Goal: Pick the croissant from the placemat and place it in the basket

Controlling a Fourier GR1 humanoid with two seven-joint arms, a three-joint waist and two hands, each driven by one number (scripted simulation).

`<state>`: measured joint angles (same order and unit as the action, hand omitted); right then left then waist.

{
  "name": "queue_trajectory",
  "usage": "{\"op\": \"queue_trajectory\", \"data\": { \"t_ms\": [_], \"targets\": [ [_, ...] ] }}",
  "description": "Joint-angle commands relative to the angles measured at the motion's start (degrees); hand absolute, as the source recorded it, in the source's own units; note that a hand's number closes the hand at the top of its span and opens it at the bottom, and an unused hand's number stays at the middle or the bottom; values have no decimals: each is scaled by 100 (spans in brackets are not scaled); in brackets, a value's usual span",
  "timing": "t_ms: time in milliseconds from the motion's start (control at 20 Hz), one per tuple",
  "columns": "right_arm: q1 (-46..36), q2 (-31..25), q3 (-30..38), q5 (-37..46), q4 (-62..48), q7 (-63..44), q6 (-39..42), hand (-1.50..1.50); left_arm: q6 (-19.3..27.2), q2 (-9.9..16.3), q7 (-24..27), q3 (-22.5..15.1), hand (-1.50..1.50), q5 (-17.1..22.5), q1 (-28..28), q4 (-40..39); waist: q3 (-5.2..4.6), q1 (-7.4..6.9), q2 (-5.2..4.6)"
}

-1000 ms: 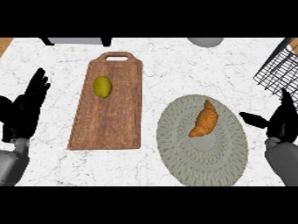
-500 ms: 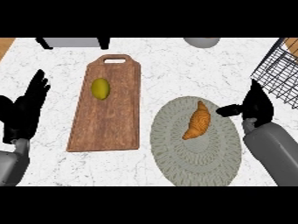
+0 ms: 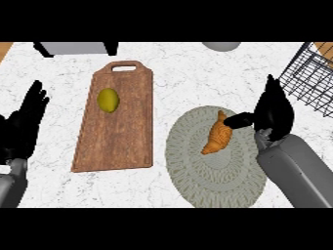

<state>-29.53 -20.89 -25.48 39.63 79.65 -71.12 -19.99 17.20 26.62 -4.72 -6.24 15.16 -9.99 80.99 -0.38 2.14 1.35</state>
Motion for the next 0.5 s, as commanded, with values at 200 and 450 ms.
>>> {"op": "queue_trajectory", "data": {
  "t_ms": [200,450],
  "targets": [
    [562,890,278,1249,806,-1410,530,-150,5,-117,-72,-12,0,-54,37,109,22,-39,-70],
    [812,1464,257,2274,506,-1394,194,-150,-132,-99,-106,-2,0,-92,-79,210,33,-186,-116]
  ]
}}
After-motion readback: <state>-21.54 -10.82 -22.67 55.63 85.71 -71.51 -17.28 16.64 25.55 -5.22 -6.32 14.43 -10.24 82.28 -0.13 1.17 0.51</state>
